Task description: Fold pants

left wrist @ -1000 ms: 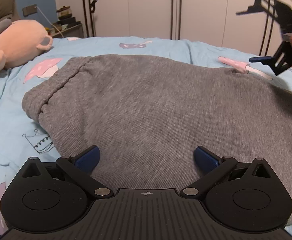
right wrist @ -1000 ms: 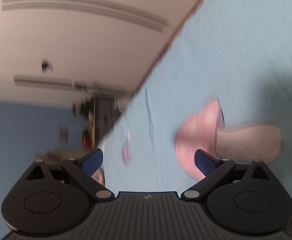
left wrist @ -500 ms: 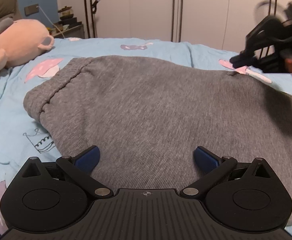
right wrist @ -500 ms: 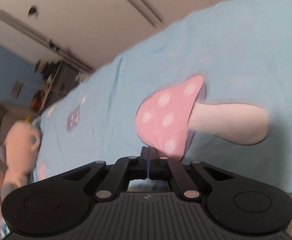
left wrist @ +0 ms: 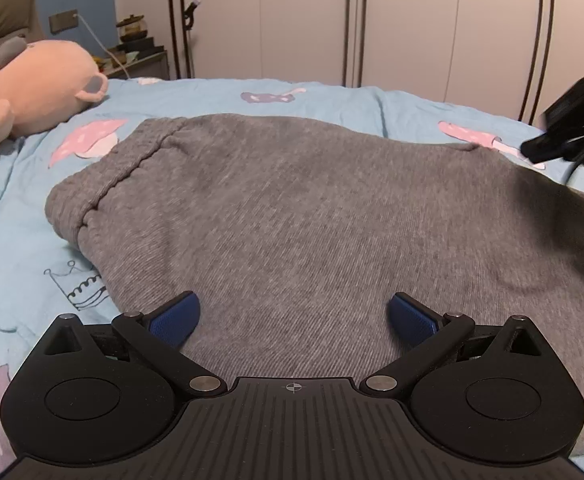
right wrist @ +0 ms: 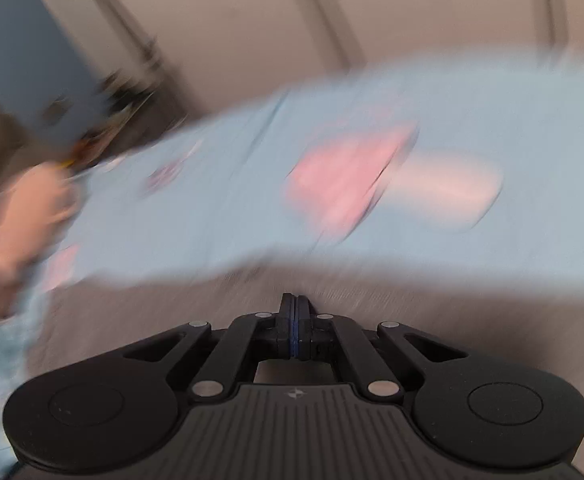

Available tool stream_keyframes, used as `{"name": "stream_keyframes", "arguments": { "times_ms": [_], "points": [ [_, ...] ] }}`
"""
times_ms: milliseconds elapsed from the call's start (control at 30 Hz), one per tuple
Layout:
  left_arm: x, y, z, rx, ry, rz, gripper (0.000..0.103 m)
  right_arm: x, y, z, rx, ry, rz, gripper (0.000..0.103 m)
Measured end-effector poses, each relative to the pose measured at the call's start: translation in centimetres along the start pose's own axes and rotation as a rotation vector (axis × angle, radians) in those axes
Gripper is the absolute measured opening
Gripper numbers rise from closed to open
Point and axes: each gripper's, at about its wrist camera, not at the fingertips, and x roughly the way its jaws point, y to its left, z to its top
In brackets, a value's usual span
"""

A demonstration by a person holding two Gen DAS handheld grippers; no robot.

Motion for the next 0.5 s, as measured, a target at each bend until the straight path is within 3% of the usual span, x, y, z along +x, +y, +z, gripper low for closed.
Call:
{"name": "stream_keyframes", "arguments": {
  "times_ms": [100, 233, 267, 300, 333, 367, 400, 433, 467, 500],
  "points": [
    [0.1, -0.1, 0.0, -0.002, -0.014, 0.002, 0.103, -3.7, -3.7, -0.5, 0.109, 0.022, 0.186, 0.008],
    [0.4, -0.6, 0.1, 0.014, -0.048, 0.029, 0.103, -7.5, -7.7, -6.5, 0.037, 0.069, 0.223, 0.013],
    [0.3, -0.7, 0.2, 0.021, -0.054, 0.04, 0.103, -7.9, -9.8, -7.9, 0.059, 0.091, 0.202, 0.013],
    [0.0, -0.9, 0.3, 0.035, -0.065, 0.064, 0.103, -8.3, -12.3, -8.9, 0.119, 0.08, 0.22, 0.006],
    [-0.3, -1.3, 0.4, 0.058, -0.082, 0.095, 0.103, -9.1, -16.0, -9.6, 0.247, 0.052, 0.269, 0.007],
    [-0.8, -1.7, 0.6, 0.088, -0.099, 0.128, 0.103, -10.5, -19.4, -10.4, 0.378, 0.018, 0.254, 0.008],
    [-1.2, -2.0, 0.9, 0.108, -0.11, 0.14, 0.103, -12.3, -22.8, -11.3, 0.493, -0.033, 0.184, 0.011],
    [-1.8, -2.4, 1.3, 0.121, -0.125, 0.147, 0.103, -13.6, -25.6, -11.8, 0.576, -0.08, 0.113, 0.012],
    [-2.3, -2.7, 1.8, 0.12, -0.134, 0.146, 0.103, -15.0, -28.1, -12.9, 0.641, -0.11, 0.047, 0.024],
    [-3.1, -3.1, 2.6, 0.104, -0.141, 0.127, 0.103, -16.5, -30.7, -14.1, 0.691, -0.128, -0.014, 0.024]
  ]
}}
